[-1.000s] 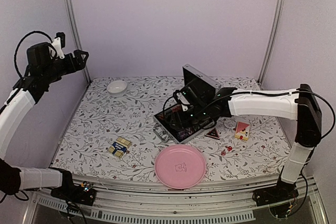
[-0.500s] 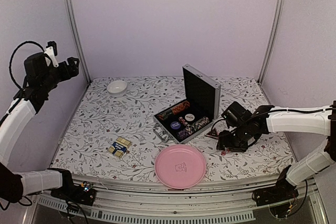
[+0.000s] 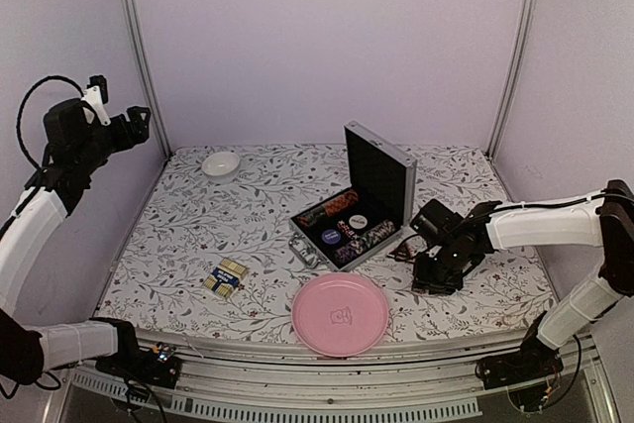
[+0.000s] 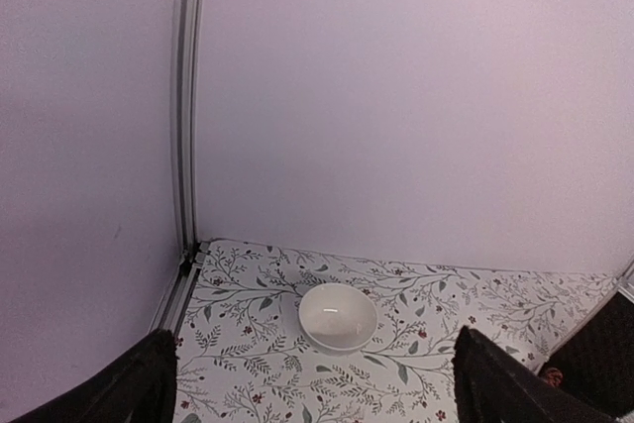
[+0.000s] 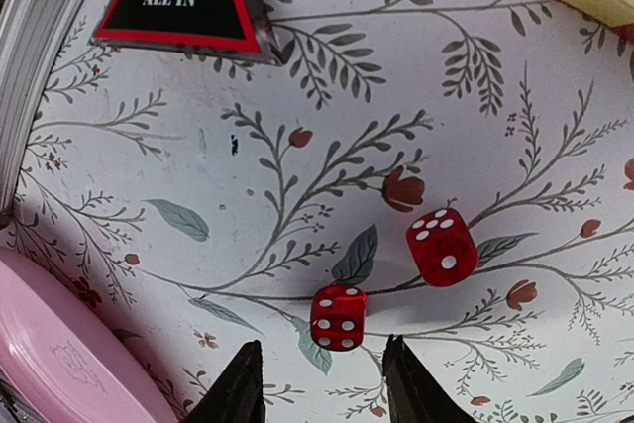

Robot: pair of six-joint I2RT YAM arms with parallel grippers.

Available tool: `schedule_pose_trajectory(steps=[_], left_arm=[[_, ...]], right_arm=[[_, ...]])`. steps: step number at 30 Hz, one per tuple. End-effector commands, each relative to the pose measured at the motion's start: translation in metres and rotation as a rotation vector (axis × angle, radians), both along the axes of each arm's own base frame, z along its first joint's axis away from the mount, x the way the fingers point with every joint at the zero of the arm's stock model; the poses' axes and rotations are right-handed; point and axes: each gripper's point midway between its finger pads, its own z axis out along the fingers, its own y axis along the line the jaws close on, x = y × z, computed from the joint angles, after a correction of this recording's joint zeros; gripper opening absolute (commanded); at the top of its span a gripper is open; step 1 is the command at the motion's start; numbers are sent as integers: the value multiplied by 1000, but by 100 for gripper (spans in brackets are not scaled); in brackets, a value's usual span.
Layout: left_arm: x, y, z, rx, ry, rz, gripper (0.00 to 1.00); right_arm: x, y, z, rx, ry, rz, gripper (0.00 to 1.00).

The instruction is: Pack up texas hold em set

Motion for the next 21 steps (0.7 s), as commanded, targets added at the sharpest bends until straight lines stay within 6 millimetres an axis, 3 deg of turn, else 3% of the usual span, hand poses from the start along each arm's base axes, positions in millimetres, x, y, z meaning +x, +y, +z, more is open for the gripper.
schedule_pose_trajectory(steps=[1,9,21], left_arm=[[1,-1,0,2,-11,-10,97],[1,-1,1,1,-14,-12,97],[2,-5,1,-12,-14,-31,97]], right_arm=[[17,5,6,-8,-47,0,39],[21,4,0,-48,-40,28,29],[20,-2,-4,-92,-24,37,21]])
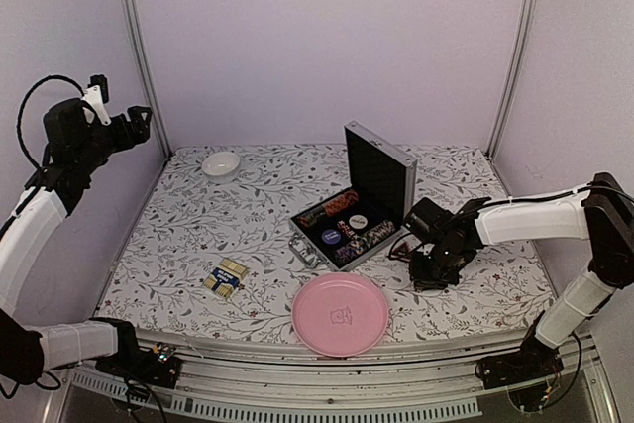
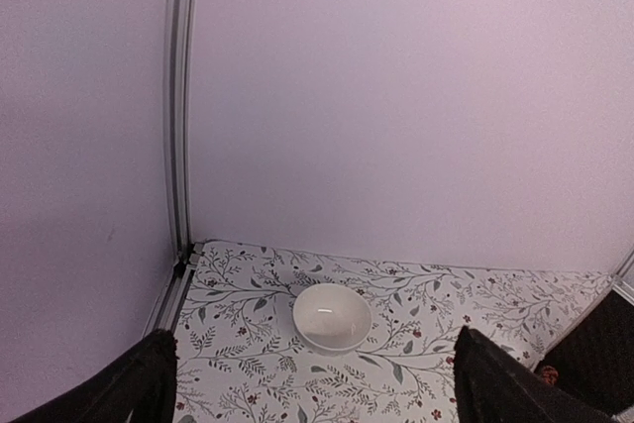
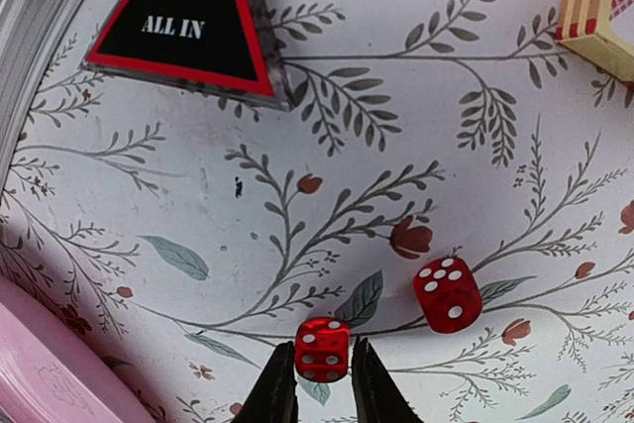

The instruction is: Pack up texas hold em set

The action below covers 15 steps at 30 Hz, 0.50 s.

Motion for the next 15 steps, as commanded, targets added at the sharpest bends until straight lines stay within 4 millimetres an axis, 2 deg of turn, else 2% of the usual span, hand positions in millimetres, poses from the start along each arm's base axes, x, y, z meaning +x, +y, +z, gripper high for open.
schedule_pose_trajectory(steps=[1,12,15], left_arm=[[1,-2,0,-10,-10,-12,97],[-1,-2,3,-10,-17,-13,97],[-1,-2,3,-9,-18,-15,97]], right_arm=[[6,-4,1,-35,-5,-2,21],[6,-3,-1,-45,0,6,20],[6,-4,-3,-48,4,5,15]])
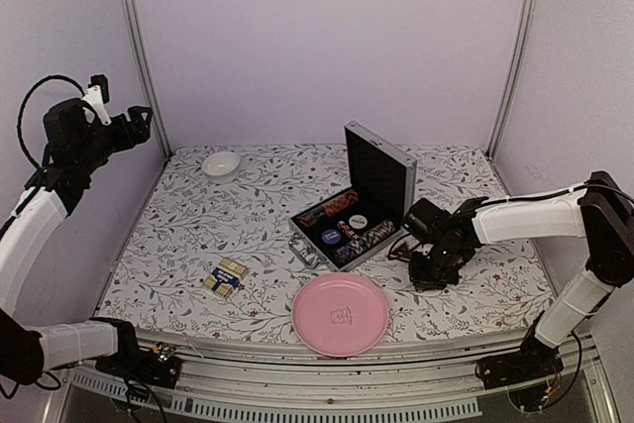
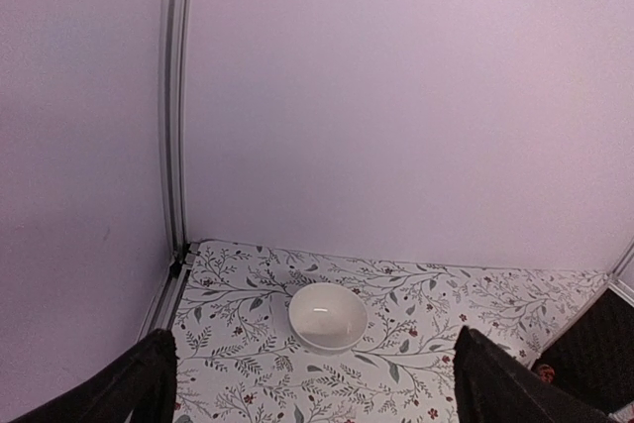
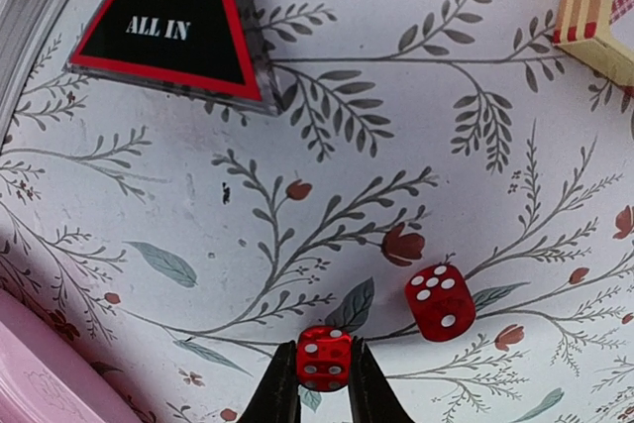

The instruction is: Pack up texas hold em set

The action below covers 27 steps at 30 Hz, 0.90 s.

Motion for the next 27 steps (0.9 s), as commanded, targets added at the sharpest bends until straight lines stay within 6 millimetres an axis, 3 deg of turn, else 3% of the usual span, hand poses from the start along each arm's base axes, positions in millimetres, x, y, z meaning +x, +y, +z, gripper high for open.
schedule_pose_trajectory(steps=[1,6,10,13,18,22,27], left_arm=[[-1,0,4,-6,-20,-3,97],[-2,1,4,-7,-22,0,97],[-2,0,5,-7,-23,-1,97],[-2,1,4,-6,-22,2,97],[-2,0,4,-12,-22,-3,97],[-1,0,2,-12,-18,-4,97],[0,1,1,-10,-13,-1,97]], right_arm=[[6,-1,1,-17,-8,0,15],[8,-2,10,-30,-24,11,9],[12,10,38,4,-83,96,7],[8,33,61,46,-122,232,5],[4,88,97,111,-187,483,5],[31,122,124,127,-280,565,5],[77,148,119,96,-315,630,5]])
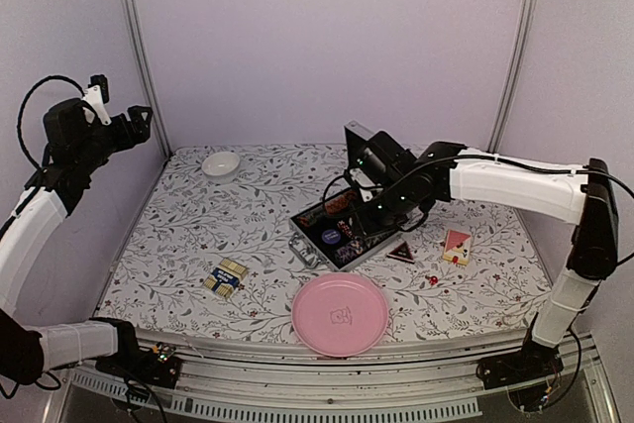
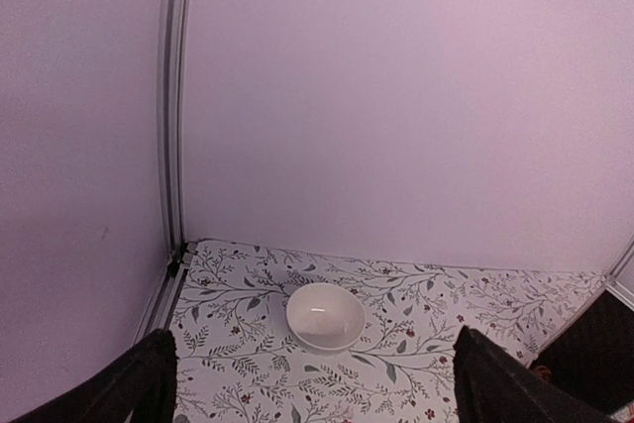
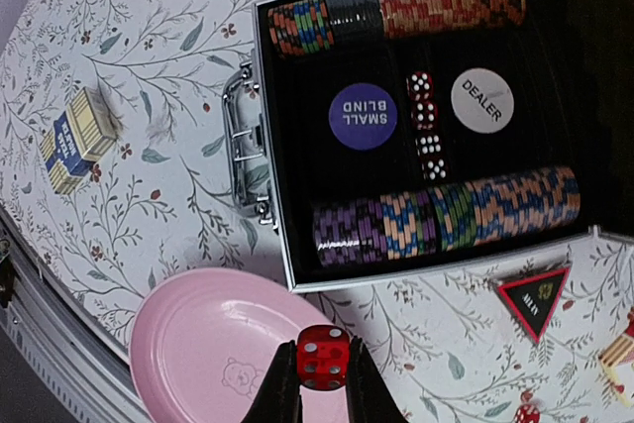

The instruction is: Pack up texas hold em set

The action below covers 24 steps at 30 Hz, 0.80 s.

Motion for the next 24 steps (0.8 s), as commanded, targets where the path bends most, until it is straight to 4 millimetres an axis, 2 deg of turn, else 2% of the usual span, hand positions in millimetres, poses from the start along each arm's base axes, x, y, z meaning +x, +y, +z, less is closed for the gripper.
schedule_pose_trajectory(steps=[1,6,11,15,24], left_arm=[[0,1,1,-4,-13,-1,97],[2,-3,-1,-15,-10,-21,97],[2,-4,-2,-22,-9,-29,97],[2,-6,-2,-27,-8,-36,97],[1,-6,-1,-28,-11,-40,97]], right_arm=[[40,12,-24,-63,-24,83,5],[79,20,-47,-83,-33,122,5],[110,24,-63,-106,-53,147,4],[127,24,-74,-125,-66,152,4],[152,40,-81,-123,-106,187,5]])
